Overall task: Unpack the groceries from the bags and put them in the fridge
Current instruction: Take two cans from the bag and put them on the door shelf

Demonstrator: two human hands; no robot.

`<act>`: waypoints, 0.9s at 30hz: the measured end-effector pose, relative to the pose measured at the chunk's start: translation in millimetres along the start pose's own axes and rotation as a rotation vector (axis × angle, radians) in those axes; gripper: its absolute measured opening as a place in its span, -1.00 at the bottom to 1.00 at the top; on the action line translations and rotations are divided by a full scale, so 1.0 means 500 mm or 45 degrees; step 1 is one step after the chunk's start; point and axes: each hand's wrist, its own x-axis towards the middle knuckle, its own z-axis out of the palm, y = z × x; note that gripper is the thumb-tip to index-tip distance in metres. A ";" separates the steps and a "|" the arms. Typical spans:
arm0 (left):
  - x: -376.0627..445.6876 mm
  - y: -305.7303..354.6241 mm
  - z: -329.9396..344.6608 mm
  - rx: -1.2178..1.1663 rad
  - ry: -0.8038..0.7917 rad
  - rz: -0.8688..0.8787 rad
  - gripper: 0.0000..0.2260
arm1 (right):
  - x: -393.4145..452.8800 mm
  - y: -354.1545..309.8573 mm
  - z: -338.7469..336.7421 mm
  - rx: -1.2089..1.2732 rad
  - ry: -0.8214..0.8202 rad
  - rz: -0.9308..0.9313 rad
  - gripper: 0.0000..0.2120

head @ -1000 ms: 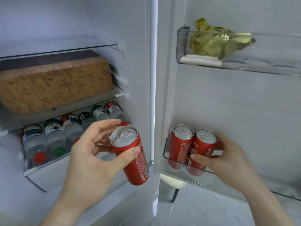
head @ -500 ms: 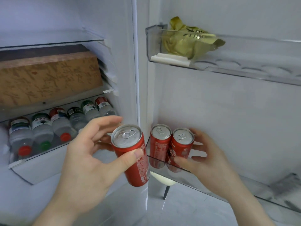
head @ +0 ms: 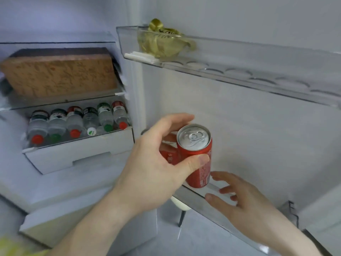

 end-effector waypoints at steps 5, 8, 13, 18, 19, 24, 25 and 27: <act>0.008 -0.023 0.084 0.328 -0.004 -0.055 -0.45 | 0.003 0.014 -0.003 0.032 -0.088 0.039 -0.45; 0.008 -0.038 0.113 0.569 0.010 -0.054 -0.47 | 0.006 0.014 -0.009 0.019 -0.118 0.048 -0.44; 0.003 -0.051 0.139 0.813 0.004 -0.040 -0.48 | 0.009 0.017 -0.015 0.035 -0.131 0.033 -0.53; 0.004 -0.064 0.144 0.978 0.039 0.001 -0.65 | 0.012 0.019 -0.012 0.047 -0.148 0.002 -0.53; 0.004 -0.068 0.145 0.996 0.060 0.003 -0.67 | 0.013 0.020 -0.013 0.050 -0.153 0.001 -0.54; 0.000 -0.083 0.148 1.110 0.193 0.061 -0.76 | 0.015 0.025 -0.018 0.061 -0.154 -0.007 -0.57; -0.001 -0.085 0.148 1.111 0.205 0.062 -0.77 | 0.015 0.026 -0.019 0.060 -0.152 -0.009 -0.58; -0.002 -0.089 0.148 1.082 0.199 0.054 -0.76 | 0.015 0.026 -0.019 0.054 -0.153 -0.009 -0.58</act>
